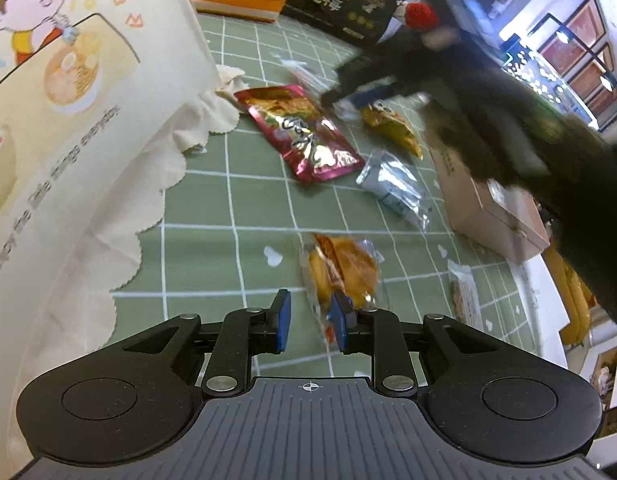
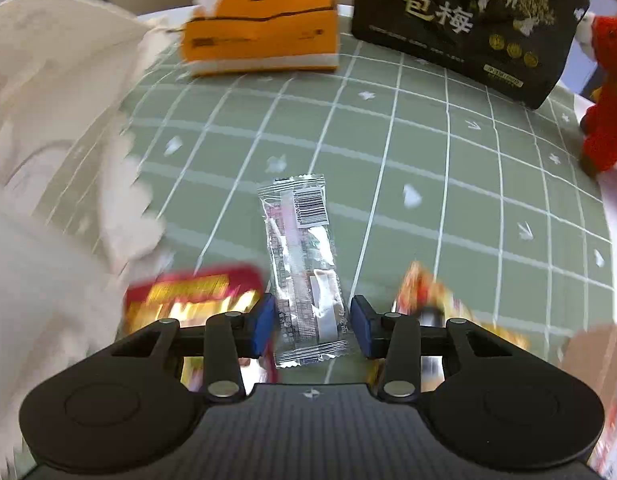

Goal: Organize snacks
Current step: 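Grasp the clear stick packet with the right tool while left holds the bun packet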

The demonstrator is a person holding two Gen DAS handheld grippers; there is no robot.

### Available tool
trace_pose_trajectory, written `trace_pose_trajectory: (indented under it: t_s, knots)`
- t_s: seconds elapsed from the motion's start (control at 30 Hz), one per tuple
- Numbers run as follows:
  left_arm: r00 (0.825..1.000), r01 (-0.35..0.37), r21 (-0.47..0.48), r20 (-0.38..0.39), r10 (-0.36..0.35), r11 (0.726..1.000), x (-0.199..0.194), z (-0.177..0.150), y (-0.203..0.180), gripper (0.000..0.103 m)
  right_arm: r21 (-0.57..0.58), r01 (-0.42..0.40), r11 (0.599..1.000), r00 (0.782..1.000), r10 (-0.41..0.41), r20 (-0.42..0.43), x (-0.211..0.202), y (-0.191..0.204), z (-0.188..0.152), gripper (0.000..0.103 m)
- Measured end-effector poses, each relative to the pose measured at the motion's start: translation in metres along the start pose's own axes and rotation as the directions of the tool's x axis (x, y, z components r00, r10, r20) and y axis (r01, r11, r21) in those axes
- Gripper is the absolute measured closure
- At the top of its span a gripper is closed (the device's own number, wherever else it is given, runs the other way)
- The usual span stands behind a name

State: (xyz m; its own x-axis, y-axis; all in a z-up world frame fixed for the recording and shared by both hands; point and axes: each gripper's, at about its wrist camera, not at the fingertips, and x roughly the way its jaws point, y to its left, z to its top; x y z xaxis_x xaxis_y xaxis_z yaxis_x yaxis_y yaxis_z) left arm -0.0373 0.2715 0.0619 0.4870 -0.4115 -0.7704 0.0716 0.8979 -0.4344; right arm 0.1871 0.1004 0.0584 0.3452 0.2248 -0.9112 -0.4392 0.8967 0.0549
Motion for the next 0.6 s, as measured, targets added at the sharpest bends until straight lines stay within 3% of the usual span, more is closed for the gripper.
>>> trace_pose_trajectory:
  t_s: [0.13,0.3,0.37,0.47,0.53,0.6]
  knots:
    - [1.0,0.004,-0.011,-0.004,-0.004,1.0,0.008,0.006,0.002,0.077,0.094,-0.061,0.994,0.996,0.055,0.063,-0.058,-0.008,-0.042,0.062]
    - [1.0,0.016,0.077,-0.022,-0.014,0.997,0.02,0.011,-0.015,0.077,0.165,-0.008,0.986,0.991,-0.015,0.134,-0.121,-0.007,-0.115,0.062]
    - [0.999,-0.014,0.165,-0.04,0.021,0.986,0.031,0.009,-0.028,0.07,0.222,0.02,0.975,0.989,-0.052,0.138,-0.137,-0.009,-0.148,0.062]
    - [0.995,-0.052,0.313,-0.066,0.076,0.948,0.047,0.003,-0.049,0.059,0.327,0.088,0.941,0.983,-0.135,0.123,-0.151,-0.011,-0.196,0.062]
    - [0.994,-0.052,0.345,-0.071,0.081,0.937,0.052,0.002,-0.054,0.047,0.404,0.117,0.907,0.98,-0.17,0.099,-0.158,-0.015,-0.225,0.062]
    - [0.995,-0.043,0.34,-0.072,0.072,0.939,0.057,0.005,-0.055,0.046,0.473,0.159,0.867,0.972,-0.221,0.077,-0.162,-0.014,-0.254,0.062]
